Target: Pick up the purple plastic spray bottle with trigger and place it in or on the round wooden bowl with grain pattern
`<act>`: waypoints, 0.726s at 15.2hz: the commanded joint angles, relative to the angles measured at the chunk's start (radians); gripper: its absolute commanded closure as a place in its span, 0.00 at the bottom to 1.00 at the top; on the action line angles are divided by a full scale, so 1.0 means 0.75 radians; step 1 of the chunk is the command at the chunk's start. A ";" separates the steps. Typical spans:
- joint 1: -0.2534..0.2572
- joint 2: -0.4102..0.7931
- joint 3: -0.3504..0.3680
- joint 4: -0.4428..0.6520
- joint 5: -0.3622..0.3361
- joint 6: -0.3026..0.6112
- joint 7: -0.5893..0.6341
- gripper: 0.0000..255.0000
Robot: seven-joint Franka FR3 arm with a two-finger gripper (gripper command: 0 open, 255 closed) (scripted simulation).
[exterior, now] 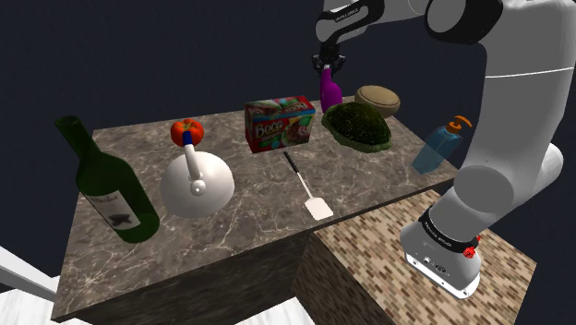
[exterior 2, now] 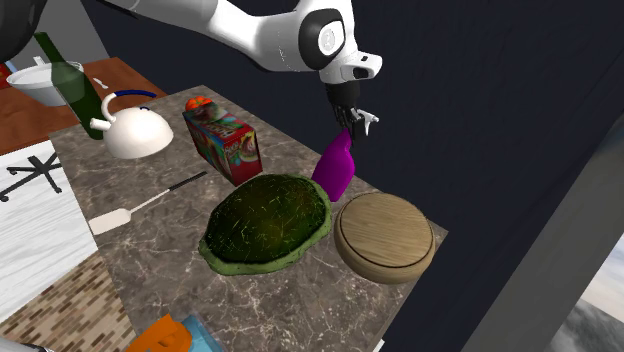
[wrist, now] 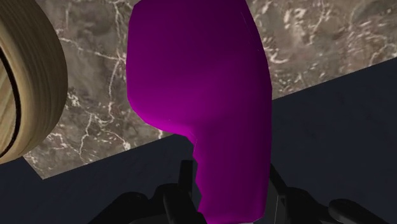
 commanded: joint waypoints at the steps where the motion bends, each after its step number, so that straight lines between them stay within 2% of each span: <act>1: 0.000 0.000 0.000 0.000 0.000 0.000 0.000 1.00; 4: 0.000 0.000 0.000 0.000 0.000 0.000 0.000 1.00; 11: 0.000 -0.045 0.003 0.057 0.009 -0.100 -0.021 1.00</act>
